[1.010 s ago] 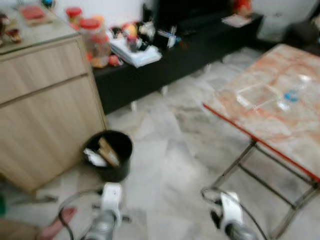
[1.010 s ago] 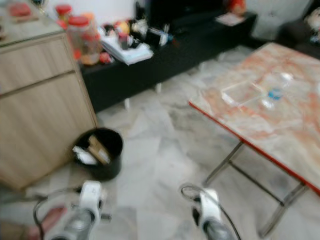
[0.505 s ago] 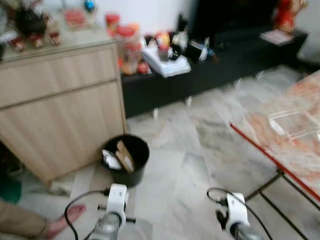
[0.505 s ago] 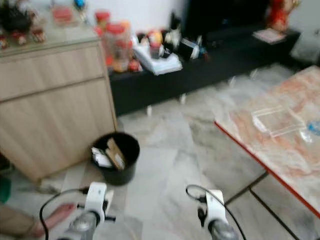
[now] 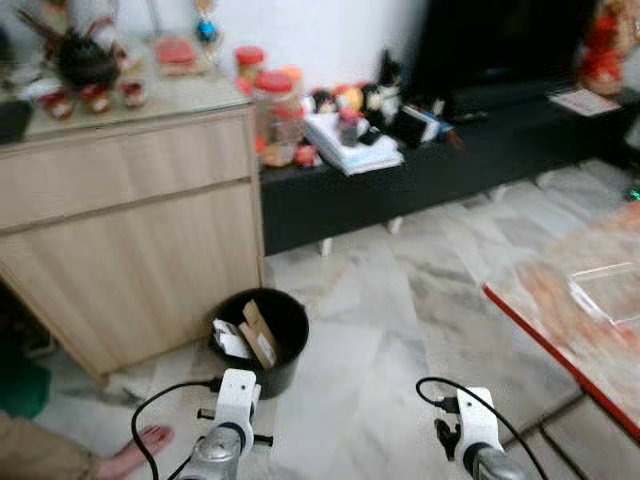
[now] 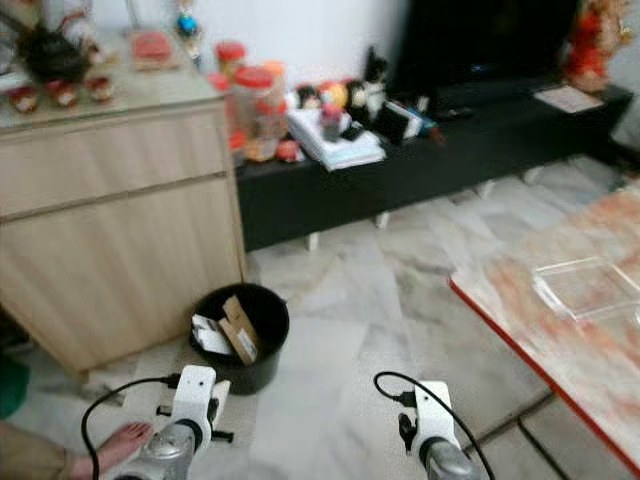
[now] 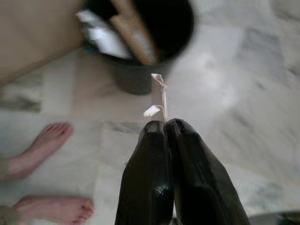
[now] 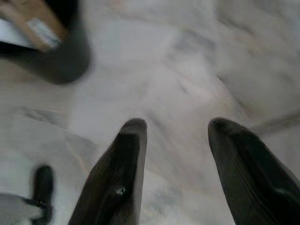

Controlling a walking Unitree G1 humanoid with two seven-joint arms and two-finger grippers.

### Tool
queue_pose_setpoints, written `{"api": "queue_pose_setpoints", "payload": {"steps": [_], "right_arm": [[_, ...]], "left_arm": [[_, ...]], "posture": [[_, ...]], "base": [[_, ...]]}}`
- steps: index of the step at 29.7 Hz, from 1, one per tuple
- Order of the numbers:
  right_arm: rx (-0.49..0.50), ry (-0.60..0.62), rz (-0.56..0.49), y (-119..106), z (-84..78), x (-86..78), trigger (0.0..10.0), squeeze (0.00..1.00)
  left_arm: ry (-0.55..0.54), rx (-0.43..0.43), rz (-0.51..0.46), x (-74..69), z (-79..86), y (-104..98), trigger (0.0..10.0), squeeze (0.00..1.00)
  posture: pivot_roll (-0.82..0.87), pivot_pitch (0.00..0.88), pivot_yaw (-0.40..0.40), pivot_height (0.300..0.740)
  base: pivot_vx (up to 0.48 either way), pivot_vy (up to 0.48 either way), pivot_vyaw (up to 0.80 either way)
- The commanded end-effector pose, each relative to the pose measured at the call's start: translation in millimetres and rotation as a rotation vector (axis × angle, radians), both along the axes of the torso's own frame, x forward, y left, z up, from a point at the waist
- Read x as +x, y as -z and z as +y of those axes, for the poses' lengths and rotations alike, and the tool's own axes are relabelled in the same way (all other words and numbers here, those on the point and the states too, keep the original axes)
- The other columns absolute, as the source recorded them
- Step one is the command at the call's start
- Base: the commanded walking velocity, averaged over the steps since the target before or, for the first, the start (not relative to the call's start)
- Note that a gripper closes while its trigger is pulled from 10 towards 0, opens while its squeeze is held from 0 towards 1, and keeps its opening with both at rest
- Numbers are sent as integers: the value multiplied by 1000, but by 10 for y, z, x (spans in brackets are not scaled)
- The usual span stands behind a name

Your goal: Picking trash to rubbish bin

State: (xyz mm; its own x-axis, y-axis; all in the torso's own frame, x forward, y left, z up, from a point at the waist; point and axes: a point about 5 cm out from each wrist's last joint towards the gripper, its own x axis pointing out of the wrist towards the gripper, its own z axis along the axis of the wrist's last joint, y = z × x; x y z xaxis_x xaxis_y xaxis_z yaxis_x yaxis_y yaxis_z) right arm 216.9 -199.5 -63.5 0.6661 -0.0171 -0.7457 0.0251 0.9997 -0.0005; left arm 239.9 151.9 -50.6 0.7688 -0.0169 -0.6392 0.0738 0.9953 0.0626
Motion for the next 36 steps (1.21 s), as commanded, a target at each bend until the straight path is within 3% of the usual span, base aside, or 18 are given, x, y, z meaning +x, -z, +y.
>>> {"api": "queue_pose_setpoints", "payload": {"steps": [1,18,19,24,36], "right_arm": [[21,-4,-7,1,64,12,10000,0],[35,-59,-10,5,167,23,10000,0],[24,-107,-17,6,212,23,10000,0],[22,-120,-8,19,238,9,10000,0],[22,-116,-14,7,228,26,10000,0]], "left_arm": [[-2,16,21,-37,30,29,10000,0],[-4,25,21,-37,69,28,10000,0],[-1,26,21,-36,70,27,10000,0],[1,26,17,-22,63,18,10000,0],[-2,26,8,16,67,-7,10000,0]], "posture": [[41,45,-84,740],[43,26,-76,740],[46,25,-74,740],[49,25,-72,740],[45,65,-81,740]], "base": [[277,0,0],[331,0,0],[390,0,800],[322,0,800],[363,0,92]]}}
